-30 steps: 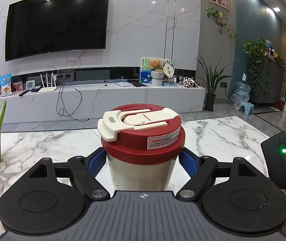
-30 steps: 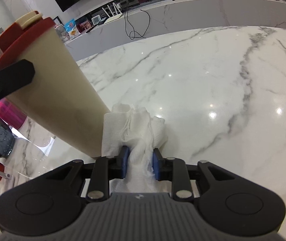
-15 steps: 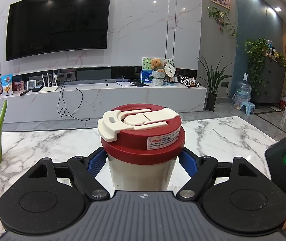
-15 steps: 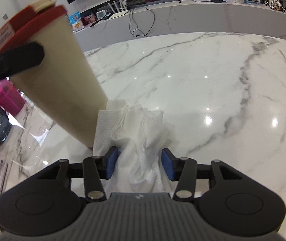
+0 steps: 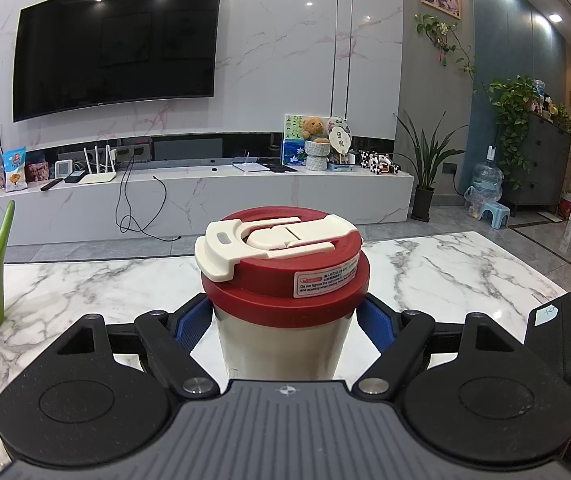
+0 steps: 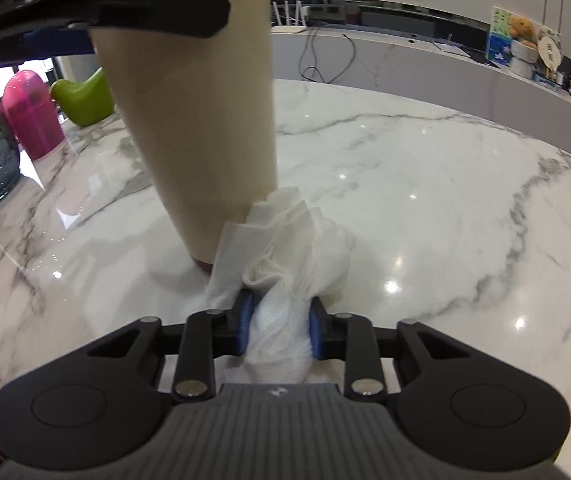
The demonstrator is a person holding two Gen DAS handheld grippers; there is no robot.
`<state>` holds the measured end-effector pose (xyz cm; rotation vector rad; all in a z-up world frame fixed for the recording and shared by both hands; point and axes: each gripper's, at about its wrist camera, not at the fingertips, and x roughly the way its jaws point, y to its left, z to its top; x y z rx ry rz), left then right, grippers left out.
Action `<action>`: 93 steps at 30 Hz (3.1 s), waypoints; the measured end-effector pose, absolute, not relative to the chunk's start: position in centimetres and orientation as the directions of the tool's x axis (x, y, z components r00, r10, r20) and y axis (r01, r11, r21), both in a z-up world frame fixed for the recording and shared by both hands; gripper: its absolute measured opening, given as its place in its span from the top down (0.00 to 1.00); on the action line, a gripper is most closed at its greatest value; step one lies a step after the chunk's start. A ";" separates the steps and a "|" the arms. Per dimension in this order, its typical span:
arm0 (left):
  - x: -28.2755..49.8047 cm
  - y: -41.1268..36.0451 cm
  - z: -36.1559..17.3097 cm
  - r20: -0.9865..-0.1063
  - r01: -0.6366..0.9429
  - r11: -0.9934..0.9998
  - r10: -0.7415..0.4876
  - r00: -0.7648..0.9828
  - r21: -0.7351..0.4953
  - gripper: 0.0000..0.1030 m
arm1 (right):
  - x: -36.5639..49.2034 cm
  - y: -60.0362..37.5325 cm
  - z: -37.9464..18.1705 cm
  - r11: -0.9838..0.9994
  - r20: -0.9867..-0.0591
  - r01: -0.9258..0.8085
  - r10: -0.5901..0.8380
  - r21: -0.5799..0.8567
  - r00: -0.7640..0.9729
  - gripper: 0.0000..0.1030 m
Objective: Clean container
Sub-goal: 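Turn the tumbler with the left gripper while right gripper rubs the towel along its body, then hold the tumbler with the left gripper while right gripper keeps wiping its body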
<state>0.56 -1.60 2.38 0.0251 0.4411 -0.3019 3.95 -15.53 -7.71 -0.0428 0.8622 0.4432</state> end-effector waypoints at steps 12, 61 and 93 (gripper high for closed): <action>0.7 -1.5 2.4 -0.423 0.299 0.953 -0.287 0.859 -0.039 0.24 | 5.4 -18.3 -6.5 0.897 -0.674 -0.291 0.442 0.332 0.592 0.77; 0.5 -1.1 1.6 -0.434 0.274 0.961 -0.262 0.862 -0.035 0.29 | 7.2 -18.7 -7.0 0.863 -0.649 -0.215 0.490 0.458 0.582 0.78; 0.7 1.6 1.8 -0.447 0.452 0.892 -0.412 0.794 -0.019 0.30 | 7.2 -20.9 -3.1 0.790 -0.466 -0.294 0.570 0.538 0.677 0.78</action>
